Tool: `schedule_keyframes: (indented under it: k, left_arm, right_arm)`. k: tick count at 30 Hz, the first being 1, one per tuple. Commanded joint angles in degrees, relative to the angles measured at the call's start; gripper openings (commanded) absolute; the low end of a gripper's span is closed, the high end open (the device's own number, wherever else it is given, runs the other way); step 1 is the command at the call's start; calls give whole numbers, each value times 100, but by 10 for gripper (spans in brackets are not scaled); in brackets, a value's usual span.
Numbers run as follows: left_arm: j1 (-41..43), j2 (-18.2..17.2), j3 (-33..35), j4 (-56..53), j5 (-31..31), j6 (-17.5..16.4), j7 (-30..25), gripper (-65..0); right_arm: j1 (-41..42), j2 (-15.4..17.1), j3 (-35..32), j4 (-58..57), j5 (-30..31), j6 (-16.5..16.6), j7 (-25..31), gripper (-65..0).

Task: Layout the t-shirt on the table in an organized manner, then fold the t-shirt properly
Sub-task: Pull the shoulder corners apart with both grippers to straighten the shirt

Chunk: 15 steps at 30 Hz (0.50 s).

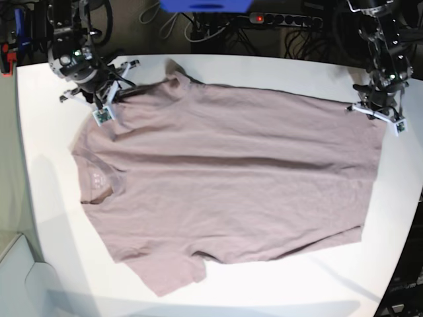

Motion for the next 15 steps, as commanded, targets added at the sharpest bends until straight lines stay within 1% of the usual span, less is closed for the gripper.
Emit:
schedule_keyframes:
  k: [1,6,8,10,12,15]
  left_arm:
    - [28,-8,21,-12,9,1,293,-648]
    - [37,-52,30,50,9,1,293,-648]
    - [28,-52,30,50,18,72,284,-648]
    - [28,-52,21,67,44,72,284,-649]
    - [28,-34,4,129,203,72,275,-650]
    - [28,1,-14,146,387,72,275,-650]
  right_arm:
    - [-15,65,33,-48,-145,-35,-234,-650]
    - [-59,74,33,57,-145,-35,-243,-650]
    - [-59,74,33,136,-145,-35,-251,-650]
    - [-147,83,41,277,-154,-35,-251,-650]
    - [-217,171,50,506,-154,-35,-243,-650]
    - [-296,215,85,796,-154,-35,-243,-650]
